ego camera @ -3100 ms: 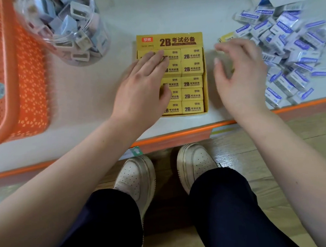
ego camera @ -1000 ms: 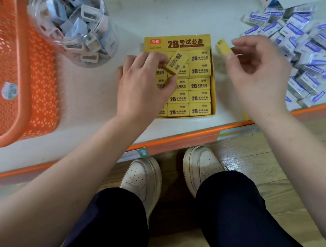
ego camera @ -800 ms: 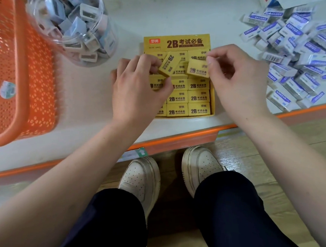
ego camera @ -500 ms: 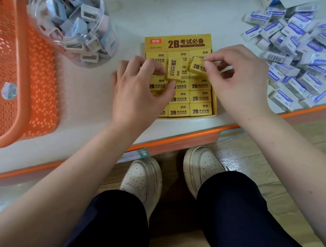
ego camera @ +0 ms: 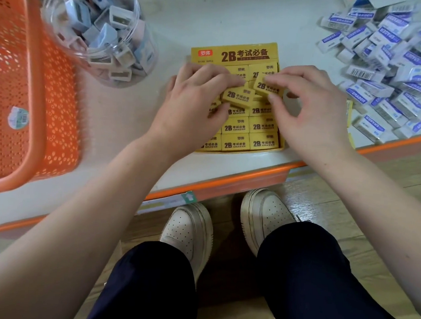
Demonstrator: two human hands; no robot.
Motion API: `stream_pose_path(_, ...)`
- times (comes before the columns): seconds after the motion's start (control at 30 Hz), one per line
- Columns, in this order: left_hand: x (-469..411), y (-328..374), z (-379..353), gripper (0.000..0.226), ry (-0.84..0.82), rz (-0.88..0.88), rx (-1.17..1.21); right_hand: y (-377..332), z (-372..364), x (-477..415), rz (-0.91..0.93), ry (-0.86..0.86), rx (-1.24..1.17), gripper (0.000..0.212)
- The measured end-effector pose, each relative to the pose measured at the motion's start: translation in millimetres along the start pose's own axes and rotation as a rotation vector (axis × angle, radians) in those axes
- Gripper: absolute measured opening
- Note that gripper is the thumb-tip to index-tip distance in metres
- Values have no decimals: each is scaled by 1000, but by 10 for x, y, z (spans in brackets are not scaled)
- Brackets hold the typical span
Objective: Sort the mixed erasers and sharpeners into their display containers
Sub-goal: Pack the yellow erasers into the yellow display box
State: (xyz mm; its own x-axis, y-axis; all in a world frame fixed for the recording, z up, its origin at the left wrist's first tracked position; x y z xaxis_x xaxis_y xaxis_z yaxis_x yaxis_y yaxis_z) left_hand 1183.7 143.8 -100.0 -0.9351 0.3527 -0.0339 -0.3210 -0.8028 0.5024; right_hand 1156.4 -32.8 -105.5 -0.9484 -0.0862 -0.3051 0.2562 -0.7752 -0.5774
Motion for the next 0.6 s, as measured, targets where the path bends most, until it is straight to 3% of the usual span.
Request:
stream_pose_path(0.3, 163, 25, -50, 32, 47, -46, 14, 119, 162, 68, 97, -11, -38, 30)
stream_pose_path(0.6, 159, -31, -28, 33, 94, 80, 9, 38, 67, 79, 255, -117, 59, 25)
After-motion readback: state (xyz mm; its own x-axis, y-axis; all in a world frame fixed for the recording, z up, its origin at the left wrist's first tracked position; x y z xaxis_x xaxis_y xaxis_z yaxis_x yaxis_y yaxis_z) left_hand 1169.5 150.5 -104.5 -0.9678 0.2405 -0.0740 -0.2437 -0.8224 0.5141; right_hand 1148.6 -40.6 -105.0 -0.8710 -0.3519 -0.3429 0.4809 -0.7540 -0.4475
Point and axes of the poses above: each hand's wrist, its own x-axis away from the middle knuckle, its own z-axis out of the back of the hand, y = z × x, the point moved 3 cm from there along -x, towards the middle knuckle, and after that the axes turned 7 degrees about z, right-handed, at the moved point
